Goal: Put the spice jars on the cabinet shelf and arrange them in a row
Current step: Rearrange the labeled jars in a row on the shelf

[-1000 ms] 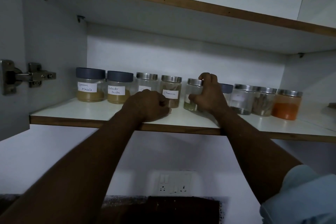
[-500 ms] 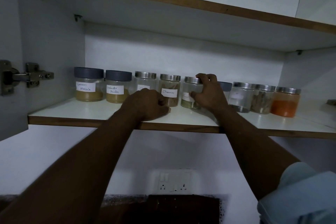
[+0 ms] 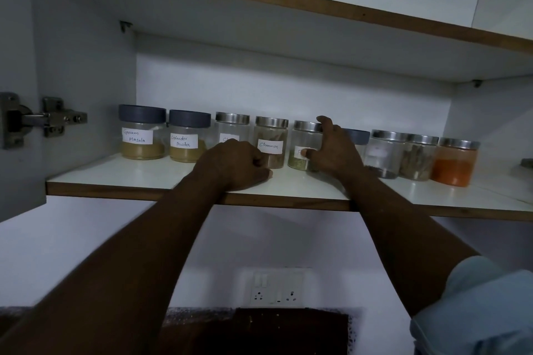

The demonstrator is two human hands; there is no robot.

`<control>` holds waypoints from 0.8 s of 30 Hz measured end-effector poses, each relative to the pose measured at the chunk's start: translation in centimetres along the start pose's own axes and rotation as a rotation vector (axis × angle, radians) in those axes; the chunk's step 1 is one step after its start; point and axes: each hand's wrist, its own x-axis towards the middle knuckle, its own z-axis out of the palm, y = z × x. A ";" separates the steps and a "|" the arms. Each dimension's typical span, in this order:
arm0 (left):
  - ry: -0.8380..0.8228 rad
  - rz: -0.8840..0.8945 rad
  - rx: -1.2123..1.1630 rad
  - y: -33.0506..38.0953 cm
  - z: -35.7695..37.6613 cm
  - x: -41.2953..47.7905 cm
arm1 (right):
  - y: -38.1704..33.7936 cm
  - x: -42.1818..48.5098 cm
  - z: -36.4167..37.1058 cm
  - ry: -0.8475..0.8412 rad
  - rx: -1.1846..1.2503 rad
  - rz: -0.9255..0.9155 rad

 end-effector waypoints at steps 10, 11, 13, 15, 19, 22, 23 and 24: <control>0.006 -0.010 -0.020 -0.3 0.2 0.2 | 0.0 0.1 0.2 -0.059 0.132 0.075; 0.005 -0.011 -0.019 -0.3 0.2 0.2 | -0.1 0.1 0.1 -0.069 0.153 0.087; 0.011 -0.010 -0.016 -0.3 0.1 0.1 | -0.2 0.0 -0.1 -0.064 0.187 0.097; 0.021 -0.011 -0.026 -0.3 0.0 -0.1 | -0.4 -0.4 -0.6 0.000 0.186 0.091; 0.036 -0.008 -0.024 -0.2 -0.1 -0.2 | 0.1 -1.3 -2.4 0.301 -0.019 0.007; 0.046 -0.012 -0.014 -0.3 -0.1 -0.2 | 2.7 -1.2 -4.4 0.333 -0.204 -0.038; 0.045 -0.012 -0.001 -0.2 -0.1 -0.1 | 4.0 -1.1 -5.1 0.277 -0.253 -0.024; 0.042 -0.014 0.012 -0.1 -0.1 -0.1 | 5.3 -1.1 -5.6 0.209 -0.292 -0.007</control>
